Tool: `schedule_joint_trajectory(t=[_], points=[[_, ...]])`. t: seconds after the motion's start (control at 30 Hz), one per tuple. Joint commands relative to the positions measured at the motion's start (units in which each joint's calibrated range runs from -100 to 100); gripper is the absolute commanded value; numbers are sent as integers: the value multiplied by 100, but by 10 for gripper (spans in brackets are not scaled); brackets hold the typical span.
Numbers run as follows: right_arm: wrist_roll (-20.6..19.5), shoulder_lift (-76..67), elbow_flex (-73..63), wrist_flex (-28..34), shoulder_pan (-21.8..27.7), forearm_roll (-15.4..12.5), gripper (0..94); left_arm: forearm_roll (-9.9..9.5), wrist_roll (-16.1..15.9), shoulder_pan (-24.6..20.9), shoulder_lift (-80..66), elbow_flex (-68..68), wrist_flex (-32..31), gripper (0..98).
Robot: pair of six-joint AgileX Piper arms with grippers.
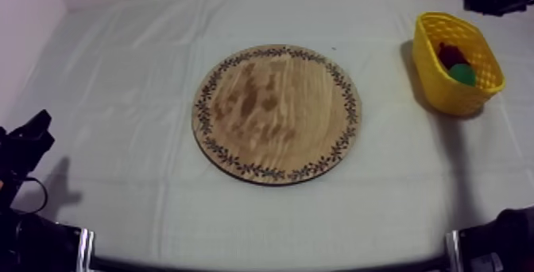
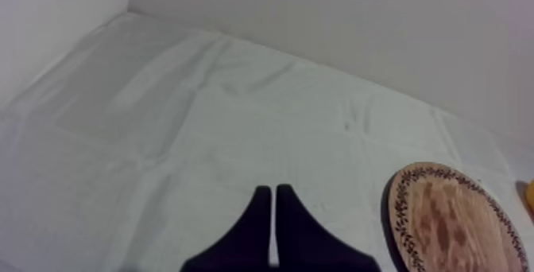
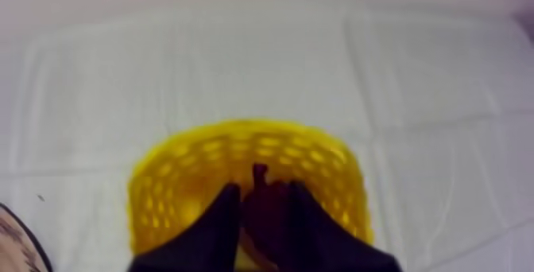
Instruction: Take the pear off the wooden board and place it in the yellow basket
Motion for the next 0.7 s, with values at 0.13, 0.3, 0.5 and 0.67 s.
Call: schedule_joint_trajectory(t=[0.13,0.3,0.5,0.67], points=[[-198,-1717,919,-813,-133,42,23,0,1,0,0,0,-1,1],[-133,-3032,2342,-1615,-153,-127,9,0,1,0,0,0,-1,1],[414,-5057,4588,-2595,-316,-731,7,0,1,0,0,0,-1,1],[366,-6524,6068,-3019,-540,-869,7,0,1,0,0,0,-1,1]])
